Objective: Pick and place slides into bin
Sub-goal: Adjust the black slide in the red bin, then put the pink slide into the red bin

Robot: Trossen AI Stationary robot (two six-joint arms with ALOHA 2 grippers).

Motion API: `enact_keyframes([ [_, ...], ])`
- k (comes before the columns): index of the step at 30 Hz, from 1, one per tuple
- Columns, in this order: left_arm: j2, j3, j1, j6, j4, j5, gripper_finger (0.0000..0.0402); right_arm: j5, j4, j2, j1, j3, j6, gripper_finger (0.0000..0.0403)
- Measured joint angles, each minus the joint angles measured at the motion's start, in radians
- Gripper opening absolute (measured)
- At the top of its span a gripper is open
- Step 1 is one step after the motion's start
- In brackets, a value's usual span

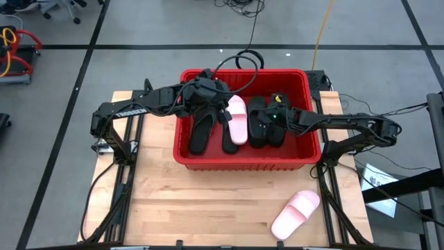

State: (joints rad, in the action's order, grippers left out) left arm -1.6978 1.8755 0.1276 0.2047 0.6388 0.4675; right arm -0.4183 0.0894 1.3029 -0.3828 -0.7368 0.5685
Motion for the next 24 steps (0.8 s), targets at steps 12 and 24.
enact_keyframes([
  [12, 0.000, 0.000, 0.000, 0.001, 0.000, 0.000, 0.0122, 0.003, 0.015, -0.098, 0.078, 0.002, -0.003, 0.0134],
  [24, 0.000, 0.000, 0.000, 0.010, 0.000, 0.001, 0.0122, -0.073, 0.079, -0.385, 0.208, 0.002, -0.093, 0.0128],
])
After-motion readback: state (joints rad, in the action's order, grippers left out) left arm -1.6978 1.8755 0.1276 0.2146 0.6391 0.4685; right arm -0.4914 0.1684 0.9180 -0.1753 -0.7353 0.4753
